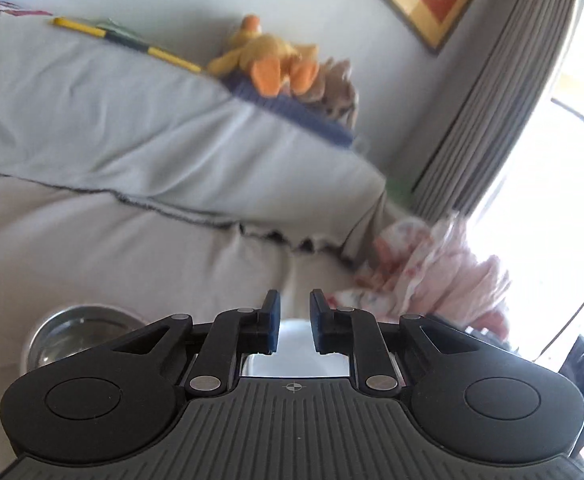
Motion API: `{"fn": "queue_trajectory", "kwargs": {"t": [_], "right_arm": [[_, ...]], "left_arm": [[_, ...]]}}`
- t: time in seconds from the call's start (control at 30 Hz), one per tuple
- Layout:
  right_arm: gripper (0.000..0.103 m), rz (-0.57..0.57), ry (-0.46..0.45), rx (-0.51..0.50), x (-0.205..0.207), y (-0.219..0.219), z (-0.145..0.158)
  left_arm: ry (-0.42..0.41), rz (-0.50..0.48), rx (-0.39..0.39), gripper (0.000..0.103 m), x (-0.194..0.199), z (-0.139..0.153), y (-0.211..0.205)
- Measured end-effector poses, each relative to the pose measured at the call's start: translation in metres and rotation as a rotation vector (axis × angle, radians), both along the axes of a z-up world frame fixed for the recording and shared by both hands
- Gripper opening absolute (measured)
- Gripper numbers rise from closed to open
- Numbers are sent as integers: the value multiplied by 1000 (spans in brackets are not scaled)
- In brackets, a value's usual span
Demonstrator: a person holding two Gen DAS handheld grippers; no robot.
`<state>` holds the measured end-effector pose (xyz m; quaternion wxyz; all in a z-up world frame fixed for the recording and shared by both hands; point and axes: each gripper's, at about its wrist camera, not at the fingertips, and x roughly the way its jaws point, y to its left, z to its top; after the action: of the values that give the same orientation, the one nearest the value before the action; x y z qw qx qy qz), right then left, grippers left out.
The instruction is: Organize plates and bowls
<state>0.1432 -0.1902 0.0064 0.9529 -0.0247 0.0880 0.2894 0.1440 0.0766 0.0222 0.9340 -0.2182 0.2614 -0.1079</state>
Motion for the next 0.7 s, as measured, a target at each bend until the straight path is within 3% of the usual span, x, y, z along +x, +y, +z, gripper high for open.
{"fn": "queue_trajectory", "kwargs": {"t": [0.1,0.23,0.3,0.43,0.6,0.7], "right_arm": [[81,65,132,-66,24,-9,-1],[79,20,255,-116,49,-6,-26],[72,12,333,-108,63,-3,-42],[64,19,499,-56,93,0,-68],[60,12,539,-81,113,6,-89],[60,-27,544,-90,123,1,-96]], "left_arm": [[129,-35,85,18,19,-8,-28],[259,-63,178,18,36,-28,-48],[317,-47,241,18,45,-39,-55],[409,-36,262,19,61,-60,-54],[458,-20,296,38,81,-78,-50],[470,-46,237,50,91,-84,-45]]}}
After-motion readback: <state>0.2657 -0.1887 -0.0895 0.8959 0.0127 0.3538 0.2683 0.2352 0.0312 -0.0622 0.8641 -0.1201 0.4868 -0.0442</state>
